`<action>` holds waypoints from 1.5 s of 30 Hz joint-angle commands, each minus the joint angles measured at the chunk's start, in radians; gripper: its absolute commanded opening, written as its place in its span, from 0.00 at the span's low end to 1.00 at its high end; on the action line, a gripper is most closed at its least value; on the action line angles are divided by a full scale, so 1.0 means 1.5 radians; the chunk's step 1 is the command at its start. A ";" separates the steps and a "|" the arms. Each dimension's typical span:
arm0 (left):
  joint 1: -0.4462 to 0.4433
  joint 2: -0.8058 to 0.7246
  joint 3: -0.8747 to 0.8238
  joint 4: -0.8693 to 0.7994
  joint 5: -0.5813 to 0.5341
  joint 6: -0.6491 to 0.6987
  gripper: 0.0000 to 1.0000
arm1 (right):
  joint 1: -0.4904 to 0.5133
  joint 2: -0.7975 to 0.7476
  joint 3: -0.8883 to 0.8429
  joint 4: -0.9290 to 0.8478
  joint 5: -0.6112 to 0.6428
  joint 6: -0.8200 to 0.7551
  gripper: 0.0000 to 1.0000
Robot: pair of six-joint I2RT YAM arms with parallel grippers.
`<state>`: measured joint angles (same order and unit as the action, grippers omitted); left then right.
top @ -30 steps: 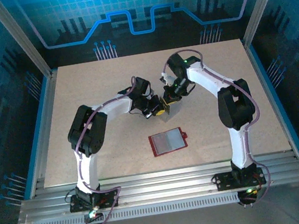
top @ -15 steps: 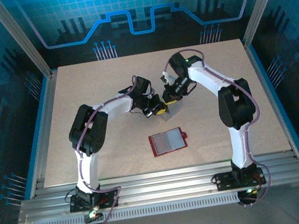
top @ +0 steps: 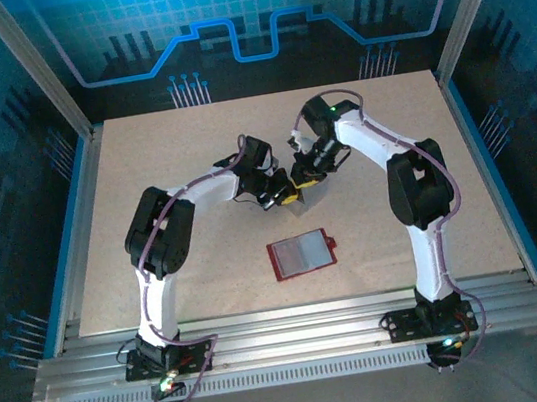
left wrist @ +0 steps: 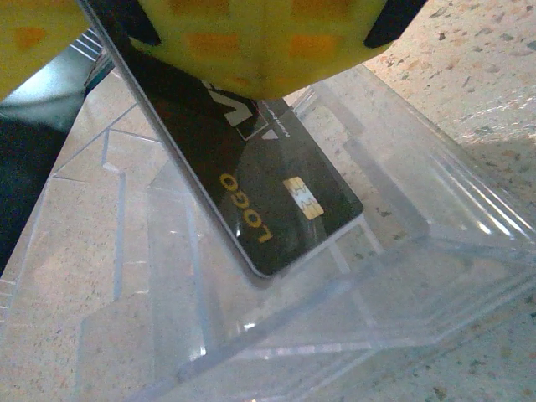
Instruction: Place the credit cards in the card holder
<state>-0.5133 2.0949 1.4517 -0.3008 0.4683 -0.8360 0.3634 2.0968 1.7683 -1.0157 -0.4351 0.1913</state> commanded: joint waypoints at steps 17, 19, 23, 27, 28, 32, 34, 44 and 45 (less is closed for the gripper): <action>-0.003 0.052 0.000 -0.050 -0.051 0.019 0.00 | -0.013 -0.046 -0.033 0.016 -0.071 0.030 0.10; -0.003 0.054 0.001 -0.051 -0.051 0.019 0.00 | -0.013 -0.049 -0.034 0.018 -0.077 0.030 0.12; -0.004 0.058 0.003 -0.052 -0.053 0.020 0.00 | -0.014 -0.053 -0.036 0.019 -0.083 0.032 0.12; -0.004 0.062 0.004 -0.054 -0.056 0.020 0.00 | -0.016 -0.058 -0.038 0.020 -0.091 0.034 0.13; -0.004 0.062 0.004 -0.055 -0.056 0.020 0.00 | -0.017 -0.060 -0.038 0.019 -0.093 0.035 0.13; -0.004 0.064 0.004 -0.056 -0.058 0.020 0.00 | -0.019 -0.064 -0.036 0.021 -0.099 0.038 0.13; -0.004 0.065 0.005 -0.056 -0.057 0.020 0.00 | -0.019 -0.063 -0.034 0.021 -0.100 0.039 0.14; -0.004 0.066 0.006 -0.056 -0.057 0.020 0.00 | -0.017 -0.065 -0.025 0.000 -0.032 0.039 0.00; -0.004 0.066 0.007 -0.056 -0.056 0.020 0.00 | -0.018 -0.072 -0.025 -0.005 -0.011 0.041 0.00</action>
<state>-0.5133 2.1124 1.4780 -0.3191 0.4690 -0.8288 0.3325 2.0350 1.7199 -0.9844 -0.4774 0.2470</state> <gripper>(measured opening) 0.059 0.066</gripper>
